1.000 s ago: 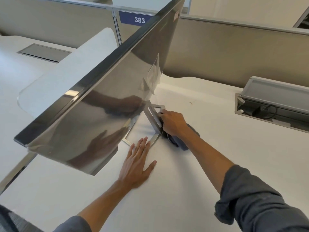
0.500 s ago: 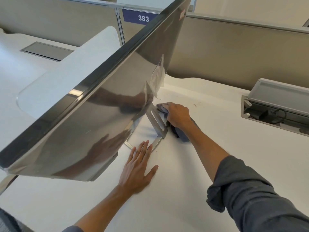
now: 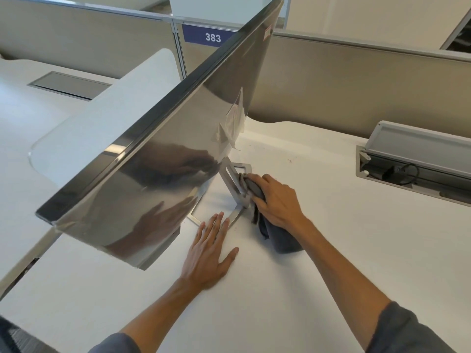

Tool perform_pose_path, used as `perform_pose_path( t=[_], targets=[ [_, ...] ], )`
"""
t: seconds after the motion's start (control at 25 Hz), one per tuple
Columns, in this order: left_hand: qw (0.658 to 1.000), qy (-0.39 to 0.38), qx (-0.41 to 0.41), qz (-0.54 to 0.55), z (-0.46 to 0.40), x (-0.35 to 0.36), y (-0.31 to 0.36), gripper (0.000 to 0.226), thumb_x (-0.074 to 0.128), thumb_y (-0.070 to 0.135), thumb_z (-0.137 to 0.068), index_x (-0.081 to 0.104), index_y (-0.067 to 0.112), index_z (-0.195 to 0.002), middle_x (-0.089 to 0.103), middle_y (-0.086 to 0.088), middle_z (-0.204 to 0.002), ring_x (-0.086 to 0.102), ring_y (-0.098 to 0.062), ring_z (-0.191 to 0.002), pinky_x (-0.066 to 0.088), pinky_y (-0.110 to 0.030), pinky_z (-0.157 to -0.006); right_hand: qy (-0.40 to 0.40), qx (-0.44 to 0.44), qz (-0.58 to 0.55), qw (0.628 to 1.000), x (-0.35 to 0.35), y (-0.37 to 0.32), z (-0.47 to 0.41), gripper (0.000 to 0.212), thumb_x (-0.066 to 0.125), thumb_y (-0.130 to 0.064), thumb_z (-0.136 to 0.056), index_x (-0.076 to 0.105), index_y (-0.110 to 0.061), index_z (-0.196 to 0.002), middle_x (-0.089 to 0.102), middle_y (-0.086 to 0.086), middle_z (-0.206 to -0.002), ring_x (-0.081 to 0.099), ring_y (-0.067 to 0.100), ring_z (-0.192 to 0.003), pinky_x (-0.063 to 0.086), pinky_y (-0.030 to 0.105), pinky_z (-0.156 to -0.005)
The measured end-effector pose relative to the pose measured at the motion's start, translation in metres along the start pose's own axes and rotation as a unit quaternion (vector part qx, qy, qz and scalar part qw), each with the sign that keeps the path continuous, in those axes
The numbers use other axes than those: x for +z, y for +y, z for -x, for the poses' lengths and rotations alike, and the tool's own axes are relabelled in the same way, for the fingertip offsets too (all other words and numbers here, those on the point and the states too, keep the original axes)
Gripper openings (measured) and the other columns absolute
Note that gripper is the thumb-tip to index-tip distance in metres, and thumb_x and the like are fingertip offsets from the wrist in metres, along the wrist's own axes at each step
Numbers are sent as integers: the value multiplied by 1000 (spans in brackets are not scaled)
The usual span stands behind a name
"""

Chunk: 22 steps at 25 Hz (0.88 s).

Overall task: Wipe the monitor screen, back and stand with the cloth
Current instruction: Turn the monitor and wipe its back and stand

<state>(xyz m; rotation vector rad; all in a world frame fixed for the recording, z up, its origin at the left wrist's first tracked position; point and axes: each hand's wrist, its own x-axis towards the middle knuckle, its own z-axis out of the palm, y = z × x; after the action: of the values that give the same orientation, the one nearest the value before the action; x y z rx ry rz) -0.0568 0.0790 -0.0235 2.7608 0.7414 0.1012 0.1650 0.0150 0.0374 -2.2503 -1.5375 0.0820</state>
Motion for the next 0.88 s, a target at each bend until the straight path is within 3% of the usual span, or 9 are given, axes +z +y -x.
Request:
perform_pose_path(
  t=[0.2, 0.4, 0.68, 0.88],
  targets=[
    [1000, 3, -4, -9, 0, 2, 1, 72, 19, 64, -95, -11, 30, -151, -20, 9, -157, -23, -7, -143, -16, -26, -116, -64, 12, -135, 989, 16, 2, 0, 46, 47, -29, -98, 41, -35, -143, 53, -3, -98, 54, 21, -87, 43, 31, -72],
    [1000, 4, -6, -11, 0, 3, 1, 72, 19, 64, -95, -13, 30, -150, -20, 9, -157, -25, -6, -142, -18, -27, -116, -162, 5, -10, 987, 12, 14, 3, 52, 40, -27, -98, 30, -40, -147, 41, -4, -92, 50, 24, -78, 34, 33, -68],
    [1000, 16, -4, 1, 1, 4, 1, 71, 22, 63, -95, -9, 31, -151, -17, 9, -158, -21, -6, -144, -13, -27, -117, -210, -51, 83, 973, -5, 9, -16, 50, 40, -28, -95, 34, -35, -144, 51, 5, -102, 52, 29, -84, 34, 34, -70],
    [1000, 17, -1, 1, 0, 3, 1, 72, 21, 63, -95, -8, 29, -151, -16, 9, -158, -22, -6, -143, -15, -26, -117, -241, -92, 122, 958, -11, 14, -25, 50, 37, -30, -96, 29, -39, -145, 43, 0, -95, 48, 24, -78, 35, 34, -69]
  ],
)
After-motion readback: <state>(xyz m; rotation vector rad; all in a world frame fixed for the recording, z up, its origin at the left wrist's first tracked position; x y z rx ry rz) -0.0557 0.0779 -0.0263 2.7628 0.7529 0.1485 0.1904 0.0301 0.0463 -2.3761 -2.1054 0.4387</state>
